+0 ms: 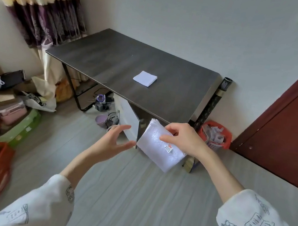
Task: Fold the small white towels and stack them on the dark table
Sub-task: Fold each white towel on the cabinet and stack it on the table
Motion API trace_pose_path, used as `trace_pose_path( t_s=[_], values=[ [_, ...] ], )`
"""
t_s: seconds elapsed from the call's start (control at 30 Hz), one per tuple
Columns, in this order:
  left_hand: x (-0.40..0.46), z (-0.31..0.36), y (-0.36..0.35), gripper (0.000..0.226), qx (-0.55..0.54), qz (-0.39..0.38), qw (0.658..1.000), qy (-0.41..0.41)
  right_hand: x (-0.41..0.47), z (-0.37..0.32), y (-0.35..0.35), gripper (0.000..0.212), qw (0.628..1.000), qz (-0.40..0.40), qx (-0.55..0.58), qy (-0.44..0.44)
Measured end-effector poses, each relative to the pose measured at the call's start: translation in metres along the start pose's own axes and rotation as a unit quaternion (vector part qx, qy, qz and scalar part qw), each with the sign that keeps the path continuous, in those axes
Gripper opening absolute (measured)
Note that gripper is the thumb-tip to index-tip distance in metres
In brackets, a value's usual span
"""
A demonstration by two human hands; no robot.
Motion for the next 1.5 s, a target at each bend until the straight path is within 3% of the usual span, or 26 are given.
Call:
trace_pose_path(
  t_s=[0.1,0.23,0.37,0.47,0.6,0.7,0.77,0.83,0.97,1.1,1.23,1.5],
  values=[
    [0.054,0.013,0.018,0.077,-0.056,-0.050,0.997,-0.004,0.055,-0.009,-0.001,0.008,0.999,-0.037,0.003,0.019],
    [0.130,0.025,0.024,0.048,-0.118,-0.158,0.980,-0.036,0.133,-0.002,-0.003,0.008,0.999,-0.049,-0.002,0.019],
    [0.204,0.018,0.042,0.041,-0.124,-0.195,0.972,-0.038,0.212,0.023,0.007,0.008,1.000,-0.008,0.001,-0.029],
    [0.256,0.014,0.052,0.020,-0.157,-0.234,0.959,-0.022,0.263,0.046,0.014,0.012,0.997,0.015,0.011,-0.080],
    [0.324,0.020,0.061,0.021,-0.156,-0.255,0.954,-0.018,0.313,0.076,0.024,0.004,0.991,0.038,0.045,-0.122],
    [0.366,0.023,0.056,0.024,-0.165,-0.272,0.948,0.000,0.339,0.105,0.031,0.026,0.983,0.037,0.070,-0.164],
    [0.393,0.022,0.048,0.025,-0.171,-0.285,0.943,0.023,0.350,0.130,0.031,0.038,0.973,0.008,0.098,-0.211],
    [0.416,0.022,0.037,0.029,-0.188,-0.311,0.930,0.059,0.355,0.157,0.028,0.027,0.953,-0.011,0.172,-0.249],
    [0.469,0.023,0.007,0.036,-0.206,-0.346,0.908,0.116,0.366,0.219,0.026,0.033,0.887,0.021,0.351,-0.300],
    [0.521,0.010,-0.022,0.039,-0.209,-0.349,0.896,0.176,0.387,0.273,0.028,0.042,0.822,0.062,0.458,-0.333],
    [0.572,0.000,-0.051,0.027,-0.179,-0.332,0.898,0.228,0.412,0.328,0.039,0.038,0.795,0.106,0.464,-0.376],
    [0.643,-0.004,-0.089,0.025,-0.104,-0.303,0.908,0.270,0.439,0.393,0.059,0.024,0.795,0.161,0.372,-0.452]
  ],
)
Point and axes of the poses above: each hand's wrist, its own x-axis towards the middle knuckle, its own y-axis out of the back of the hand, z = x × y, the point moved 10 cm from there along x, towards the middle knuckle, and after that the axes turned 10 degrees about y, right-handed, at the moved point
